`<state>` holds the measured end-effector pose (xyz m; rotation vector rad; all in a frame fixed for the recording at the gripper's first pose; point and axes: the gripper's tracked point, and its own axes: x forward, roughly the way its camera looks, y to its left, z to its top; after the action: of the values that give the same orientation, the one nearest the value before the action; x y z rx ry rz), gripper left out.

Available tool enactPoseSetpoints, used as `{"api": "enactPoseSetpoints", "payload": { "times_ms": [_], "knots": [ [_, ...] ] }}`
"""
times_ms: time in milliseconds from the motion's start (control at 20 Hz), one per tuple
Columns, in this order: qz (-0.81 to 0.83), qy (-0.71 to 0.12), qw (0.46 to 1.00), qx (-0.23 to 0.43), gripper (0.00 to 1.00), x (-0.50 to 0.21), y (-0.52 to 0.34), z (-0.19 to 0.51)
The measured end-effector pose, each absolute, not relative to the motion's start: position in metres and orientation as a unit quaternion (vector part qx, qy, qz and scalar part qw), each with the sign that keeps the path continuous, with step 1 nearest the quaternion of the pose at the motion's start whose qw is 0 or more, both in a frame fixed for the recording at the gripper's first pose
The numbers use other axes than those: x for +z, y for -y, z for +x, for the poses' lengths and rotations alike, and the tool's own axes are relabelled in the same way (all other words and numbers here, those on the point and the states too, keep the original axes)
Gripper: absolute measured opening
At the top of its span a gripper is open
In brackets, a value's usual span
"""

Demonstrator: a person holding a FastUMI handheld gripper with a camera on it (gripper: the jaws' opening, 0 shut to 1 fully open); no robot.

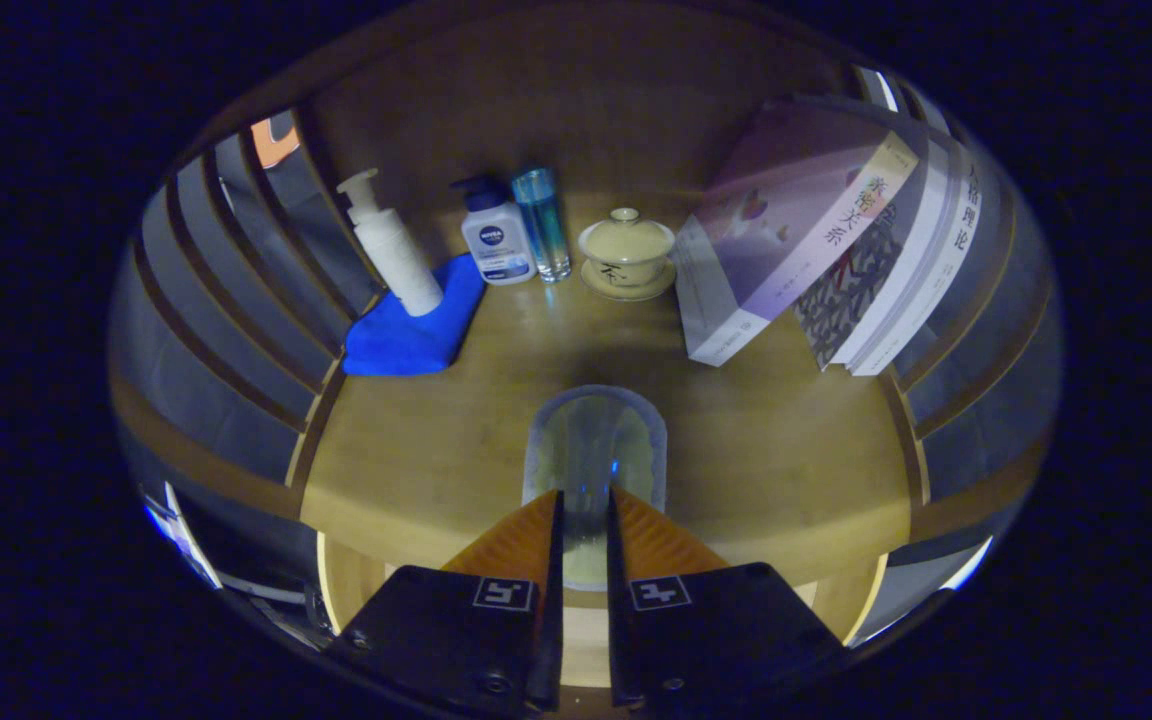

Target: Pull open the drawer, take out the items inside it, and place them on the countertop above the cabinet.

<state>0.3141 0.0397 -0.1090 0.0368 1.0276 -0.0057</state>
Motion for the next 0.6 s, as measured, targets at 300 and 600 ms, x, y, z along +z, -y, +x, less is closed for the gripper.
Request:
{"api": "enactPoseSetpoints", "payload": {
  "times_ms": [300,600],
  "knots": [
    [0.028,-0.470,0.882,-0.002,0.23,-0.118,-0.036,0.328],
    [0.042,-0.413,0.910,0.009,0.51,-0.113,-0.043,0.333]
  ]
}}
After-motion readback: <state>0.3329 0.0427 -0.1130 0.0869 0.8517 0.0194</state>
